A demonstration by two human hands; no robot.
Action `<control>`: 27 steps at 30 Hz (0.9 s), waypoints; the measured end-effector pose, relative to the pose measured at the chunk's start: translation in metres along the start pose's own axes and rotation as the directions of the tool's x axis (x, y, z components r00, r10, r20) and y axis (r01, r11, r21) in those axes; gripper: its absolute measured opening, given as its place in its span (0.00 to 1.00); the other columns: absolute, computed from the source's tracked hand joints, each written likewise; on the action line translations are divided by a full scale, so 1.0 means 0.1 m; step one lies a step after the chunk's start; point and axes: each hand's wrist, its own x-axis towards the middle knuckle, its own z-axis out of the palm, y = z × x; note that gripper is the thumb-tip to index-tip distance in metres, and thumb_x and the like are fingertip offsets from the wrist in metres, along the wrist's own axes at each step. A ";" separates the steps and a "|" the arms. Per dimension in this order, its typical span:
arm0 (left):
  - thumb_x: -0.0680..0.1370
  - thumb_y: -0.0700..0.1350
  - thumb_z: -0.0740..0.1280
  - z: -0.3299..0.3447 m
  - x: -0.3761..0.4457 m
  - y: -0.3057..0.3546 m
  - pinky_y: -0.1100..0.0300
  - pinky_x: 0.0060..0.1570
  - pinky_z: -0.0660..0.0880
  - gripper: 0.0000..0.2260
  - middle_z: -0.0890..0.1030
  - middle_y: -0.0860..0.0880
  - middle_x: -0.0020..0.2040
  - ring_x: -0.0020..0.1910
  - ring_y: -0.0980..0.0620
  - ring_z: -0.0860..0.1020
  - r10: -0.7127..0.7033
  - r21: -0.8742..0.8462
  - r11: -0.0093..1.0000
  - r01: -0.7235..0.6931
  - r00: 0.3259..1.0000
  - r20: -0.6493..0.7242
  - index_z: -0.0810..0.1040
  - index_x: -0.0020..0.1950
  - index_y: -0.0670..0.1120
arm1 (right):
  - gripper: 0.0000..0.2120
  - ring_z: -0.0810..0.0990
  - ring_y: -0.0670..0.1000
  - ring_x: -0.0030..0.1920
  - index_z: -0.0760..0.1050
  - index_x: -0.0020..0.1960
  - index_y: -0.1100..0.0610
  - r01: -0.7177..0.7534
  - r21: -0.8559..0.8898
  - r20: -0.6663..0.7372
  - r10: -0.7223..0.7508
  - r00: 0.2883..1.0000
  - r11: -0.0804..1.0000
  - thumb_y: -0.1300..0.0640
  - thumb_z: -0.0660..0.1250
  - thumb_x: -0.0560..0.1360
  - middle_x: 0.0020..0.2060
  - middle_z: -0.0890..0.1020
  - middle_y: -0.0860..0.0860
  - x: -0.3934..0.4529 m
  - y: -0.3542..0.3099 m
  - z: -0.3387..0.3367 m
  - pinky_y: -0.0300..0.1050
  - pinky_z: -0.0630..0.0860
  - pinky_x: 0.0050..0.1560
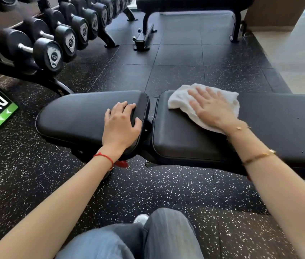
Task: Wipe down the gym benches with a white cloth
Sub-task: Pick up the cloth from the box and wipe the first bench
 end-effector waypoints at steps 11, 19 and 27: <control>0.79 0.51 0.61 0.00 -0.02 -0.06 0.44 0.76 0.56 0.22 0.70 0.45 0.73 0.75 0.47 0.64 0.028 0.002 1.000 -0.028 1.000 0.010 0.70 0.73 0.48 | 0.27 0.46 0.48 0.80 0.53 0.79 0.39 0.015 0.040 -0.043 -0.013 0.999 0.999 0.36 0.42 0.81 0.80 0.51 0.42 -0.85 0.11 0.09 0.50 0.38 0.77; 0.82 0.48 0.56 0.01 -0.05 0.14 0.41 0.76 0.53 0.19 0.70 0.45 0.73 0.74 0.46 0.64 0.102 0.032 0.994 -0.101 0.994 -0.032 0.70 0.72 0.46 | 0.25 0.48 0.50 0.80 0.53 0.80 0.45 -0.236 -0.030 -0.082 0.233 0.969 0.971 0.44 0.45 0.84 0.80 0.52 0.45 -0.42 0.25 -0.05 0.53 0.41 0.79; 0.82 0.49 0.56 0.25 -0.12 1.14 0.45 0.78 0.50 0.22 0.63 0.46 0.77 0.78 0.47 0.57 0.129 -0.145 0.983 -0.109 0.983 0.132 0.64 0.76 0.47 | 0.25 0.46 0.50 0.80 0.51 0.80 0.42 -0.132 -0.001 -0.067 0.132 0.989 0.991 0.42 0.45 0.84 0.80 0.51 0.44 -0.85 0.26 -0.05 0.52 0.38 0.79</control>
